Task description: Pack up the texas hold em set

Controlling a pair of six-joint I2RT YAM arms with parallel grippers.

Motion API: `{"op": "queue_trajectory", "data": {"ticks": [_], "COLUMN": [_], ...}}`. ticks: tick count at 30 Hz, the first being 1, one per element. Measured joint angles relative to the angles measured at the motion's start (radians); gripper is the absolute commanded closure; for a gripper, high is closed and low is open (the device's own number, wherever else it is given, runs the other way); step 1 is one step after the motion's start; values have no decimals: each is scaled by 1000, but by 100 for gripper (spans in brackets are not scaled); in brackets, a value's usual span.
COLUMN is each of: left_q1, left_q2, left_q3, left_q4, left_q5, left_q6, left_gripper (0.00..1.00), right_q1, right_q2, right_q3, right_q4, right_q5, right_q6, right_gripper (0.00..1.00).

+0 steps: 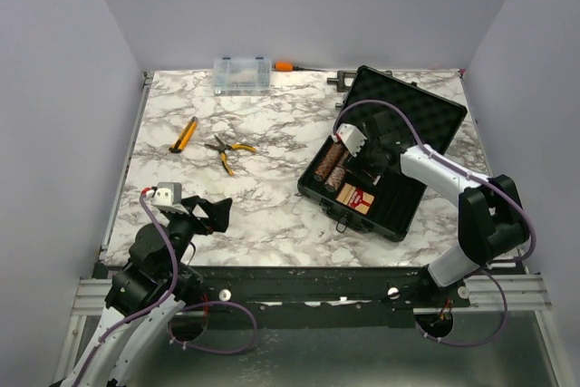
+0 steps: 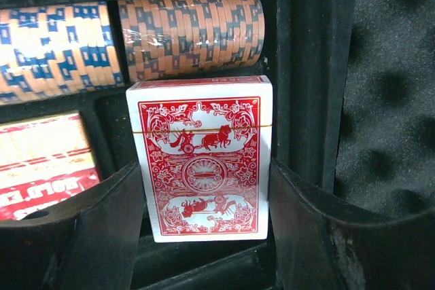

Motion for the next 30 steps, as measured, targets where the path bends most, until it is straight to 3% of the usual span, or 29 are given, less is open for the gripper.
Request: {"op": "queue_trajectory", "data": {"ticks": [12, 17, 20, 25, 30], "left_q1": [0, 0, 0, 0, 0], "left_q2": [0, 0, 0, 0, 0], "left_q3": [-2, -2, -2, -2, -2], "left_q4": [0, 0, 0, 1, 1], "left_q5": [0, 0, 0, 0, 0], "left_q6": [0, 0, 0, 0, 0], "left_gripper": [2, 2, 2, 2, 1], "right_q1": [-1, -1, -1, -2, -4], "right_q2": [1, -14, -24, -40, -41], "right_q3": [-89, -119, -142, -173, -174], "right_q4": [111, 146, 175, 215, 220], "right_q5": [61, 70, 77, 80, 80], "right_q6": [-20, -19, -19, -11, 8], "right_gripper": [98, 92, 79, 43, 28]}}
